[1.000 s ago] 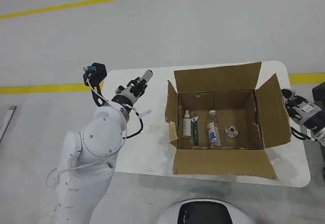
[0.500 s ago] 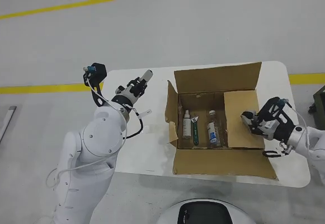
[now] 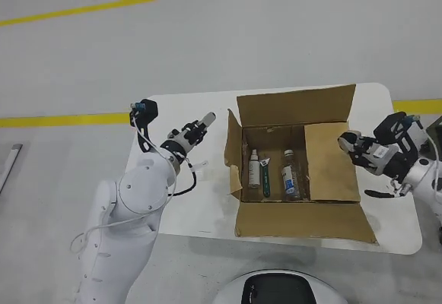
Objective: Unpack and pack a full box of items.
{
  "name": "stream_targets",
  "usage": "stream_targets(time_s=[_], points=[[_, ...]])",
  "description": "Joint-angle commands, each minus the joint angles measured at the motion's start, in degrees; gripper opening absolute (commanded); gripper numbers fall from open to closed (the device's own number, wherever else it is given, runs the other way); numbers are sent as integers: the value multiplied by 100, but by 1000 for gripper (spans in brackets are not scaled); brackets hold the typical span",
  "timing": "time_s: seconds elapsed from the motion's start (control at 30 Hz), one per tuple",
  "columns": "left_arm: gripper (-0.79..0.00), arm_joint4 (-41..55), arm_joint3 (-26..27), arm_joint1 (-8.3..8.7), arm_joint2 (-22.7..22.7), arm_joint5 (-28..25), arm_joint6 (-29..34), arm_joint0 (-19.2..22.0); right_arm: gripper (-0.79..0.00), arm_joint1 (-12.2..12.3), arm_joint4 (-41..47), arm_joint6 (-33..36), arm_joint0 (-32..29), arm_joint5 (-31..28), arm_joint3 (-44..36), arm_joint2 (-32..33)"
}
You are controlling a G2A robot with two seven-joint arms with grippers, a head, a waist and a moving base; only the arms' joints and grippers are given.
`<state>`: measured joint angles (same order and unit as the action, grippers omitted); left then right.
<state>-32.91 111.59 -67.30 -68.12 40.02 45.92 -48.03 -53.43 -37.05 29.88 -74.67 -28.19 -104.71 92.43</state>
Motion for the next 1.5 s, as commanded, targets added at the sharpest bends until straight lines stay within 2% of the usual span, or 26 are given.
stream_targets(time_s=[0.0,0.03,0.2,0.37,0.57,0.67,0.83,1.07,1.23,1.47], points=[[-496,-150,-73,38,-28,-192,161,-120,-785,5,-6,15,-15,25,18,41],[-785,-279,-107,58,-35,-264,215,-178,-785,8,-23,22,-25,34,22,54],[-785,-662,-153,118,9,-526,377,-523,-785,14,-172,-31,-77,146,43,121],[-785,-1036,-333,163,169,-1346,370,-771,-785,22,-106,-171,-42,381,73,375],[-785,-773,-426,141,390,-2187,554,-729,-785,17,278,-246,60,1037,282,733],[-785,-602,-493,92,610,-2490,530,-580,-785,19,127,-158,63,1427,356,789],[-785,-232,-701,-42,1039,-2679,428,-189,-785,9,87,-137,60,1747,447,792],[-785,-206,-1197,-222,1638,-2892,270,303,-785,-25,707,-24,112,2143,648,849],[-785,-272,-1503,-324,1935,-2880,175,441,-785,-42,1012,129,261,2378,870,795],[-785,-370,-1608,-374,2003,-2807,222,426,-785,-52,1315,431,836,2465,1317,559]])
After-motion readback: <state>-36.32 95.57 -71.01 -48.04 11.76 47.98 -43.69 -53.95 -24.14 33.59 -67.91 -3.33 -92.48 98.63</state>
